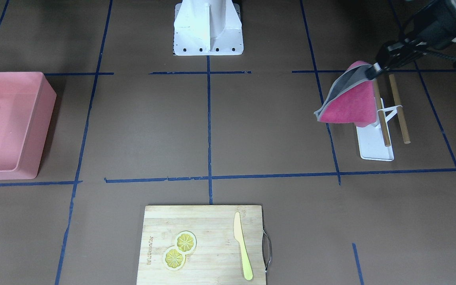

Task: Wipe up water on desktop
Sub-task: 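Lift the cloth toward the table center while the right gripper approaches it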

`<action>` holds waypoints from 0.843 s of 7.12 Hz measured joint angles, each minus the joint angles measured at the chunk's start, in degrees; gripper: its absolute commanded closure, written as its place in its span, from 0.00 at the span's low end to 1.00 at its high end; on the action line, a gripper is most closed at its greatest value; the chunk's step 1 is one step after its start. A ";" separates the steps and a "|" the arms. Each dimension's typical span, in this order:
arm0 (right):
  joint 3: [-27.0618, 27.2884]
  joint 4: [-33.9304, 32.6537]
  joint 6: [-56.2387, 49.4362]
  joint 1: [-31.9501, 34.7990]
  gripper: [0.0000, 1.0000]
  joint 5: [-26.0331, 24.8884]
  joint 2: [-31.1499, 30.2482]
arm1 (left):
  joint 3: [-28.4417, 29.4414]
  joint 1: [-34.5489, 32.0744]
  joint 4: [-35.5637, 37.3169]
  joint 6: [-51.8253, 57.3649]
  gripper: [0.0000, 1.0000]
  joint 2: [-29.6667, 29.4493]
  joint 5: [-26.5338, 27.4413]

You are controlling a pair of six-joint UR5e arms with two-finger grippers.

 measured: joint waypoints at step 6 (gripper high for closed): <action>2.55 9.11 13.65 -24.08 0.00 -22.42 15.14 | 7.72 12.76 -28.26 -15.99 1.00 -4.92 13.58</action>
